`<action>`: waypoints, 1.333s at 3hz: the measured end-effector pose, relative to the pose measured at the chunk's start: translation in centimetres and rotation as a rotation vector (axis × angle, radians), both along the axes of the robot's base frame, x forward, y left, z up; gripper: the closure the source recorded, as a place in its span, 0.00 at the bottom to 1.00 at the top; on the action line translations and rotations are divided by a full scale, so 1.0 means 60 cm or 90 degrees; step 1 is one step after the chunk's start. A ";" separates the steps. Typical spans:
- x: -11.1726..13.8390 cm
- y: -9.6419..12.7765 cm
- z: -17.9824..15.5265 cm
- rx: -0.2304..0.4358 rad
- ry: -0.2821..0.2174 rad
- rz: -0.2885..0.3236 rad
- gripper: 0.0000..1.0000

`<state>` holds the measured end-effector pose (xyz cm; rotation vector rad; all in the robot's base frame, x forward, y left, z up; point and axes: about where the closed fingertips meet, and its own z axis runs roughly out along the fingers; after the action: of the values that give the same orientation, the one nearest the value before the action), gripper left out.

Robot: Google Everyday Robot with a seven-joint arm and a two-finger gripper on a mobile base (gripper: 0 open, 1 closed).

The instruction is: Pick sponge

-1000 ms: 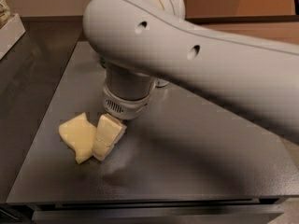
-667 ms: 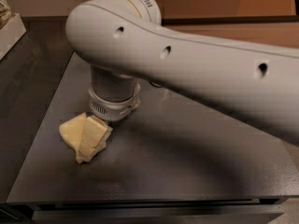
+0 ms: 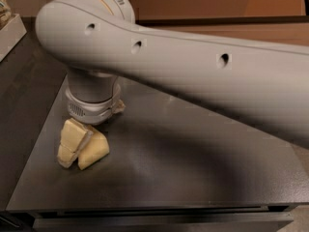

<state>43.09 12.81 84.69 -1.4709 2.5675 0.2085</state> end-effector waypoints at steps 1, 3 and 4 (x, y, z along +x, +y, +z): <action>0.003 0.023 -0.013 -0.006 0.000 0.019 0.00; 0.008 0.038 -0.026 -0.031 -0.012 0.040 0.41; 0.012 0.033 -0.013 -0.033 -0.016 0.045 0.64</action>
Offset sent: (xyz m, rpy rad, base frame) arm 0.0053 0.0326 -0.0236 -0.0506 -0.0107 0.0778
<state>43.83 14.79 83.94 -1.5741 2.5211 0.1335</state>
